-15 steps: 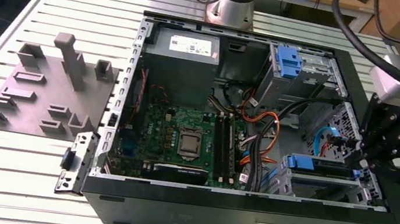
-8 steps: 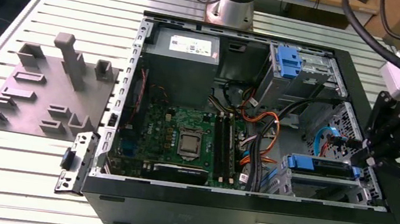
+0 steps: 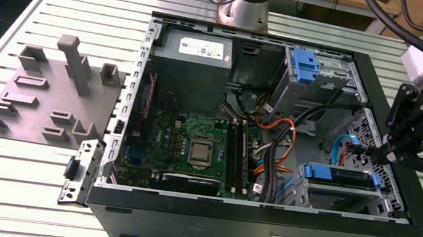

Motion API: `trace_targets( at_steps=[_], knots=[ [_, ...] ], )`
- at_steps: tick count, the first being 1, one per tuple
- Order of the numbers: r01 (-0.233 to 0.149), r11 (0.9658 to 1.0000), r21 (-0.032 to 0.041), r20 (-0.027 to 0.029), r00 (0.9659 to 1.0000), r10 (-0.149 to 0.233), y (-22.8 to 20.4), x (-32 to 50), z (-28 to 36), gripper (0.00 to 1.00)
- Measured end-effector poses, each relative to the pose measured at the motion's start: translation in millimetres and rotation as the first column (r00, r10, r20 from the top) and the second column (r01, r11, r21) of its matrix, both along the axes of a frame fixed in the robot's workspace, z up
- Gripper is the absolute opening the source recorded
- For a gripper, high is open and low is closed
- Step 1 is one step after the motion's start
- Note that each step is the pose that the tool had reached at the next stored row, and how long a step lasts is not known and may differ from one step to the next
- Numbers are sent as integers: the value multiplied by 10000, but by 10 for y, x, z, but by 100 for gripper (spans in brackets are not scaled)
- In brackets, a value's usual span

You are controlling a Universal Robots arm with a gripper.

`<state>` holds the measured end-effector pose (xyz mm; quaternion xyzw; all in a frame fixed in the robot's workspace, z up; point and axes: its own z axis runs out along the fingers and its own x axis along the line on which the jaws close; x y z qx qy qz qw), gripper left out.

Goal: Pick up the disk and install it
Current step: 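Insert the first disk wire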

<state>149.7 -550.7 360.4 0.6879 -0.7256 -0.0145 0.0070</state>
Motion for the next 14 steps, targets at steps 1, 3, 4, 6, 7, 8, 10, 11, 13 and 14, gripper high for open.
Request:
trace_targets(
  at_steps=[1, 3, 4, 6, 7, 8, 10, 11, 13, 14],
  knots=[
    [1, 10000, 1, -4, 10000, -1, 28, 5, -1, 11],
    [0, 10000, 2, -17, 10000, 0, 68, 23, -1, 11],
    [0, 10000, 3, -24, 10000, 0, 85, 32, -1, 11],
    [0, 10000, 0, -64, 10000, 0, 113, 59, 0, 11],
    [0, 10000, 2, -94, 10000, 0, 129, 66, -2, 11],
    [0, 10000, 1, -133, 9999, 0, 142, 73, -3, 11],
    [1, 10000, 2, -212, 9998, 0, 158, 79, -13, 11],
    [1, 10000, 4, -255, 9997, -1, 160, 83, -16, 11],
    [0, 10000, 1, -277, 9996, 0, 161, 89, -15, 11],
    [2, 10000, 0, -281, 9996, -2, 161, 90, -15, 11]
  ],
)
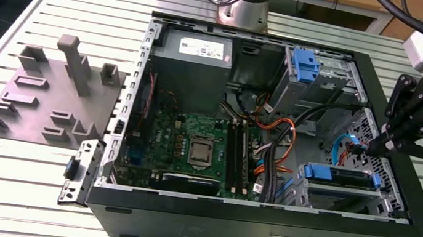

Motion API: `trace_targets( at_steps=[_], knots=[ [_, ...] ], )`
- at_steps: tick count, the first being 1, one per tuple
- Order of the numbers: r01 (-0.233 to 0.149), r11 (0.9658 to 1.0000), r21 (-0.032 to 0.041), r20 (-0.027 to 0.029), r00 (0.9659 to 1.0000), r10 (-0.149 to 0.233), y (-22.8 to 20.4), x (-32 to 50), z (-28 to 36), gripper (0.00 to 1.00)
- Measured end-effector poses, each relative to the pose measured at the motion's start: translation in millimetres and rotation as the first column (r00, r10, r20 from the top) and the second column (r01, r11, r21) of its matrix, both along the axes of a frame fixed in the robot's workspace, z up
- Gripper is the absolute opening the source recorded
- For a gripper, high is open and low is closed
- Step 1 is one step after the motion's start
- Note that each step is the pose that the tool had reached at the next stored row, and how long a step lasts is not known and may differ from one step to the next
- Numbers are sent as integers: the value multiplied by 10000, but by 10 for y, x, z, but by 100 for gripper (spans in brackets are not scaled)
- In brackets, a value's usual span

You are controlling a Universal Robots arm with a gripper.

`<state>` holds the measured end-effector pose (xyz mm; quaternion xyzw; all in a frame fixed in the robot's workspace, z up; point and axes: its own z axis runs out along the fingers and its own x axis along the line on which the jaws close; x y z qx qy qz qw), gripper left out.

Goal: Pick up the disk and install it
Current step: 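Insert the first disk wire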

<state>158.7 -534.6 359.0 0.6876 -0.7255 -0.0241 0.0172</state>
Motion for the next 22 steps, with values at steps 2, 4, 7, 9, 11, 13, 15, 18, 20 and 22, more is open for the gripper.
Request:
trace_targets(
  at_steps=[2, 4, 7, 9, 11, 13, 15, 18, 20, 22],
  knots=[
    [-1, 10000, 0, -11, 10000, 1, 0, 3, 0, 11],
    [-2, 10000, 0, -38, 10000, 2, 0, 11, 0, 17],
    [-2, 10000, 2, -157, 9999, 2, 18, 48, -4, 24],
    [-1, 10000, 2, -245, 9997, 1, 33, 65, -20, 30],
    [-1, 10000, 1, -283, 9996, 1, 42, 72, -33, 30],
    [-1, 10000, 1, -302, 9995, 1, 51, 74, -47, 31],
    [-1, 10000, 0, -317, 9995, 1, 60, 76, -69, 37],
    [0, 10000, -82, -324, 9995, -2, 74, 78, -102, 37],
    [-1, 9999, -157, -325, 9995, -4, 81, 78, -131, 37],
    [-1, 9998, -193, -325, 9995, -5, 85, 78, -154, 37]
  ],
)
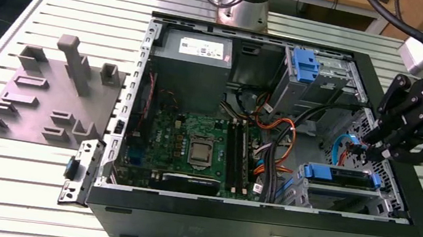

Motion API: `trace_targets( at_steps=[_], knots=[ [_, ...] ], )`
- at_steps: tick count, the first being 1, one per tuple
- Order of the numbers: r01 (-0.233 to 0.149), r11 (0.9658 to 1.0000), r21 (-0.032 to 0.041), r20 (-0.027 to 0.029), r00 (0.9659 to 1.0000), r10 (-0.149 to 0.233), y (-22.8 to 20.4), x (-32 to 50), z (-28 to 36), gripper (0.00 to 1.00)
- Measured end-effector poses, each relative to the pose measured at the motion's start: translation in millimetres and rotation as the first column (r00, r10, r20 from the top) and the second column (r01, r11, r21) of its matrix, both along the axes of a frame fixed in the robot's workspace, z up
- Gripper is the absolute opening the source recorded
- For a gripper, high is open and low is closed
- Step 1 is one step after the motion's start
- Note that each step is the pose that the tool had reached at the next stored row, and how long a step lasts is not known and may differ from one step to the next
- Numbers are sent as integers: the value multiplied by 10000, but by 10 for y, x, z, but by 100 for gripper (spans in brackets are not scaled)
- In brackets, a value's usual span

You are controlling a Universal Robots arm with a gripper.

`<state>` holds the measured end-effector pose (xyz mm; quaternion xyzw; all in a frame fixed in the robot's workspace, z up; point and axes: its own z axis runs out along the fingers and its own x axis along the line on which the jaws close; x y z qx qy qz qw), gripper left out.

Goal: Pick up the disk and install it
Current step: 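Insert the first disk wire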

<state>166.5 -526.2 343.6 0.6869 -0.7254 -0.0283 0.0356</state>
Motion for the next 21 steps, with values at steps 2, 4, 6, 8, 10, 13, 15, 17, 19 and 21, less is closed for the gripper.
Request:
trace_targets(
  at_steps=[2, 4, 6, 8, 10, 13, 15, 17, 19, 21],
  knots=[
    [0, 10000, -13, 0, 10000, 0, 5, 1, -8, 36],
    [0, 10000, -20, -1, 10000, 0, 9, 1, -9, 29],
    [0, 10000, -22, -1, 10000, 0, 9, 1, -9, 18],
    [0, 10000, -22, -1, 10000, 0, 10, 1, -9, 16],
    [0, 10000, -23, -1, 10000, 0, 11, 1, -9, 16],
    [-1, 10000, -21, -1, 10000, 1, 11, 0, -9, 16],
    [-2, 10000, -17, -1, 10000, 2, 11, 0, -10, 16],
    [0, 10000, -16, -1, 10000, 0, 11, -1, -10, 16],
    [0, 10000, -17, -1, 10000, 0, 11, -1, -9, 16],
    [0, 10000, -16, -5, 10000, 0, 11, -1, -8, 16]
  ],
)
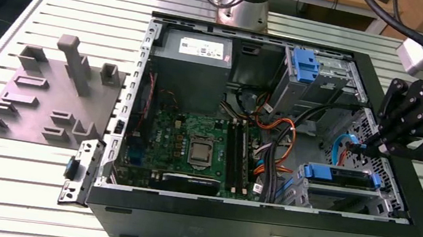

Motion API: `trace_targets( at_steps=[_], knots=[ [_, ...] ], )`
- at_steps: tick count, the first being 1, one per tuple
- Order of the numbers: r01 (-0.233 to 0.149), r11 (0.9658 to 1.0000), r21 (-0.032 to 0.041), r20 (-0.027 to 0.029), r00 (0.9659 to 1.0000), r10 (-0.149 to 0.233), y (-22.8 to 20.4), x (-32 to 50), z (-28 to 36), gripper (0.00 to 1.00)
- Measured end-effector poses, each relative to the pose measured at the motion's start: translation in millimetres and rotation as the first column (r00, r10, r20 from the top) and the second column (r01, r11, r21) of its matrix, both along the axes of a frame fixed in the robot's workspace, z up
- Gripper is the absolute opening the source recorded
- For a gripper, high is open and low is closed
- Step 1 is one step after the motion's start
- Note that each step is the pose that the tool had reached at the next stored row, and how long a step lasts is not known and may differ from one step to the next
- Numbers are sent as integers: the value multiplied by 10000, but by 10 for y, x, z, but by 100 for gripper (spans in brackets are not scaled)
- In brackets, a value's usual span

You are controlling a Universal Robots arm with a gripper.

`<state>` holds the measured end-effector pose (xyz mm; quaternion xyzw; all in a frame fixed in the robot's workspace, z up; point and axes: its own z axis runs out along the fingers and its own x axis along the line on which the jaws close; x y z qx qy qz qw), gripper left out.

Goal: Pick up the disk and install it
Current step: 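Insert the first disk wire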

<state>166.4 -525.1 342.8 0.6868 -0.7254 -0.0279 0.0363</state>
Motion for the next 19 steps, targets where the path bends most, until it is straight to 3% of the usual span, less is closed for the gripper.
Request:
trace_targets(
  at_steps=[2, 3, 9, 11, 14, 19],
  knots=[
    [1, 10000, -2, -7, 10000, -1, 0, 0, 7, 17],
    [0, 10000, 0, -10, 10000, 0, 0, 0, 8, 24],
    [1, 9999, 109, -16, 10000, 0, 0, 1, 4, 24],
    [0, 9999, 152, -16, 10000, 0, 0, 1, 3, 16],
    [-1, 9998, 213, -16, 10000, 1, 0, 1, 3, 16],
    [-5, 9997, 237, -14, 10000, 6, -1, -30, 4, 16]
  ],
)
